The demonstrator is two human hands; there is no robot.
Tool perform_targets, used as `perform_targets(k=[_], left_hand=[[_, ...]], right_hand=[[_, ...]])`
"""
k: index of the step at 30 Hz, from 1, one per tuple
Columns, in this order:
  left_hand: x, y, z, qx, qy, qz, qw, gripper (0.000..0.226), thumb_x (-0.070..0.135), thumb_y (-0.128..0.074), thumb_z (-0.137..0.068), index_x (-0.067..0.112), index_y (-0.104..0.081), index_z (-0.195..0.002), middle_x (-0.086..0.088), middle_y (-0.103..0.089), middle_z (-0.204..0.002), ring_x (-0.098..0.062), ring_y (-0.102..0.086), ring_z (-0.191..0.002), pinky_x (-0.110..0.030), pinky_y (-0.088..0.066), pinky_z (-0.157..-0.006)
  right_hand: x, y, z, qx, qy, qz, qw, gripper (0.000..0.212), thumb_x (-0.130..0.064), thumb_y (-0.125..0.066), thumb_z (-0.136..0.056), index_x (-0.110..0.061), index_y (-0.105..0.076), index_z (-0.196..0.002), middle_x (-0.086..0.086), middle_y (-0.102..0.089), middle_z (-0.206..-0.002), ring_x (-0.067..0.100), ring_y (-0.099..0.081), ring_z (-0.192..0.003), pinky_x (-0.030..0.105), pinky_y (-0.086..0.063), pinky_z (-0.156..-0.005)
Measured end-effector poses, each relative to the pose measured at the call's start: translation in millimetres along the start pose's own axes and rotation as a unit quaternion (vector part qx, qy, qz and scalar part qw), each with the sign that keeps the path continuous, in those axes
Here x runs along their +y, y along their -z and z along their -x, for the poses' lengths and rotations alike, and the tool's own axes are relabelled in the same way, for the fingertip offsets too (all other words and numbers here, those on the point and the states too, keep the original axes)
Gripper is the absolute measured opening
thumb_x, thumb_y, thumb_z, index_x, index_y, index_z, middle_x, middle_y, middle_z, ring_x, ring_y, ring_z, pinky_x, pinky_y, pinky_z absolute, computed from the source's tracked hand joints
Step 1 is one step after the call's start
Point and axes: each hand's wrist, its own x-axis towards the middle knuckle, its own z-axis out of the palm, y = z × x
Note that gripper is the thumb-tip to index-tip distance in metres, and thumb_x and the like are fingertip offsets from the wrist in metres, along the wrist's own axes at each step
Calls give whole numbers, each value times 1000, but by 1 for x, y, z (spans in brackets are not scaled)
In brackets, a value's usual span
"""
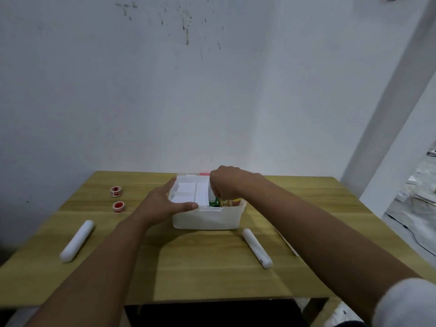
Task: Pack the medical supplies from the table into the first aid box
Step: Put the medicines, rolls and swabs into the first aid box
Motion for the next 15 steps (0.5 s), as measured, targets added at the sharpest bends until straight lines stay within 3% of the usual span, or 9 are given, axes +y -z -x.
perform_targets(k=[3,6,10,14,15], left_hand=[[0,1,1,-1,-5,-5,1000,122,82,-73,-45,39,-28,-151,0,-46,-149,-26,-48,-128,-36,-49,-87],[1,-1,2,8,-12,3,1000,114,75,-77,-51,40,-31,-149,1,-48,-147,-23,-48,-124,-33,-49,-83],[3,-2,3,19,-24,0,1000,105,63,-81,-61,39,-31,-149,0,-49,-146,-19,-47,-117,-29,-46,-76],[4,-2,3,13,-16,-9,1000,105,65,-79,-60,39,-30,-149,0,-48,-146,-23,-48,-123,-27,-46,-74],[4,-1,4,9,-13,-10,1000,106,68,-79,-59,40,-29,-149,0,-48,-147,-24,-48,-124,-27,-46,-75]], right_hand=[[0,-5,-4,-6,7,20,1000,30,-1,-67,-84,-22,-51,-68,2,-61,-83,25,-61,-86,38,-40,-75],[5,-6,-5,-25,19,26,999,22,-7,-74,-82,-23,-63,-72,-1,-65,-87,22,-59,-93,40,-38,-84],[1,-18,-5,-17,33,55,998,26,-11,-68,-90,-24,-57,-70,-6,-54,-75,20,-53,-84,47,-33,-100],[5,-12,-6,-31,43,20,998,8,-18,-77,-85,-22,-71,-89,-9,-58,-81,18,-52,-92,46,-34,-100],[7,-10,-4,-27,40,1,999,13,-21,-78,-84,-23,-74,-96,-9,-61,-86,16,-52,-92,43,-37,-97]])
